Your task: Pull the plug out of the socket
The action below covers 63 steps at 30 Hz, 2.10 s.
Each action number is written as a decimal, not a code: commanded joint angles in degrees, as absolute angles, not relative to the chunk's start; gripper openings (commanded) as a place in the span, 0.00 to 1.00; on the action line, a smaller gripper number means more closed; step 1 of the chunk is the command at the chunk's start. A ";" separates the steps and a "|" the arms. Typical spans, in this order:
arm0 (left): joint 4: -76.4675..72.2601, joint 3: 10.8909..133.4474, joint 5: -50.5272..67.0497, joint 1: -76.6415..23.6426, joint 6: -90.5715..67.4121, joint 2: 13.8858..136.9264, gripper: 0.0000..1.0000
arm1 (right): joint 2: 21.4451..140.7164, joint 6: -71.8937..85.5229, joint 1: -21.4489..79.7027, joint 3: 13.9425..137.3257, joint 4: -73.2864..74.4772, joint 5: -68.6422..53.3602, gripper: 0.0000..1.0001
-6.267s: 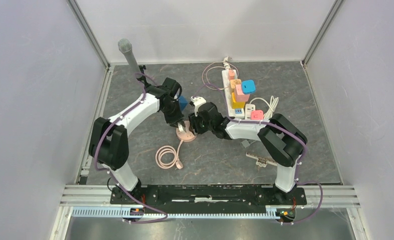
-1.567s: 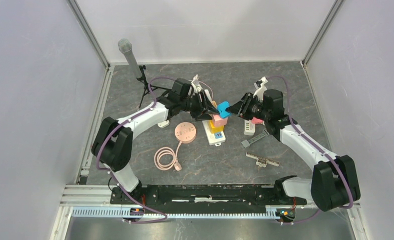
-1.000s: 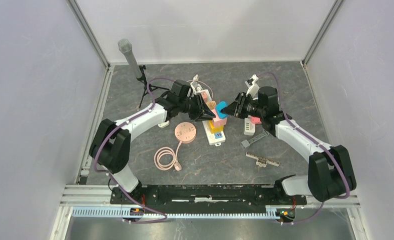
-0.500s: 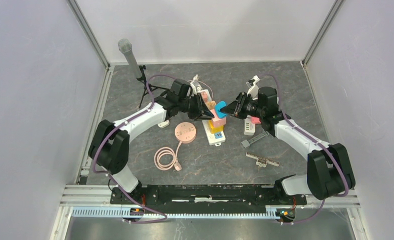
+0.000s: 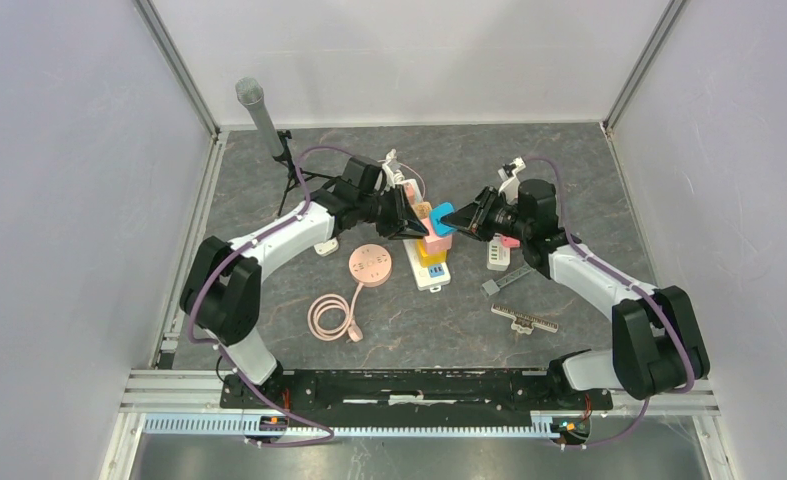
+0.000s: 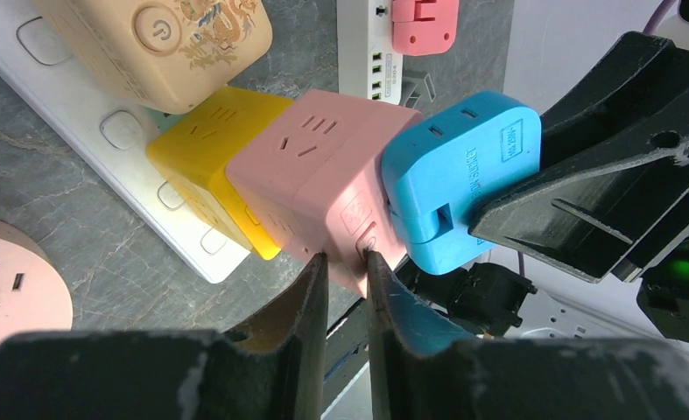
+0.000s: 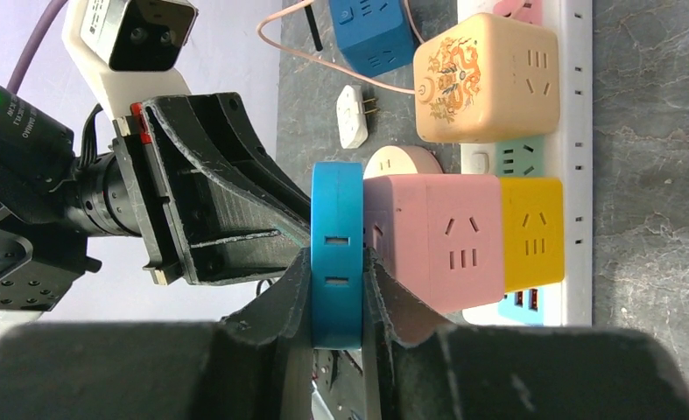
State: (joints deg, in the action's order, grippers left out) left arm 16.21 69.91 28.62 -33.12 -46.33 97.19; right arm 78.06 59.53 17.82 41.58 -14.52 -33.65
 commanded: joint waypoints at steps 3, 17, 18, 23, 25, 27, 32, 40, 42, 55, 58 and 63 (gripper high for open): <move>27.30 67.61 20.59 -33.66 -40.04 102.31 0.27 | 72.54 54.46 18.54 44.03 -27.53 -36.32 0.00; 29.86 72.77 21.48 -33.60 -38.35 102.61 0.30 | 72.42 50.52 16.98 49.08 -20.59 -31.84 0.00; 29.91 74.07 21.89 -33.58 -38.19 102.25 0.32 | 72.66 49.23 16.18 50.59 -18.15 -30.83 0.00; 33.79 84.78 23.49 -33.31 -36.50 99.53 0.47 | 74.90 45.69 10.60 54.91 -10.75 -27.07 0.00; 35.80 88.11 21.83 -33.14 -35.07 97.50 0.52 | 76.59 44.77 8.33 55.48 -10.65 -26.36 0.00; 37.39 90.62 20.46 -32.83 -33.42 95.74 0.56 | 79.08 43.57 6.66 56.51 -10.09 -25.21 0.00; 42.98 94.11 16.73 -32.34 -34.93 92.44 0.62 | 88.42 42.38 3.03 60.32 -13.65 -26.31 0.00; 42.73 89.84 8.73 -32.39 -39.53 85.02 0.81 | 104.22 34.15 0.40 71.99 -9.30 -29.26 0.02; 42.49 88.64 6.12 -32.36 -38.89 84.19 0.84 | 106.71 34.21 -1.45 72.71 -12.26 -30.39 0.04; 42.71 89.61 3.12 -31.95 -37.54 88.15 0.91 | 118.92 35.63 1.62 73.94 -19.36 -34.53 0.15; 42.59 90.26 3.48 -31.91 -37.62 89.72 0.91 | 121.60 35.98 1.86 76.21 -19.35 -34.39 0.18; 42.63 91.62 4.68 -31.91 -37.69 92.24 0.91 | 123.81 36.24 1.86 78.58 -18.68 -32.39 0.43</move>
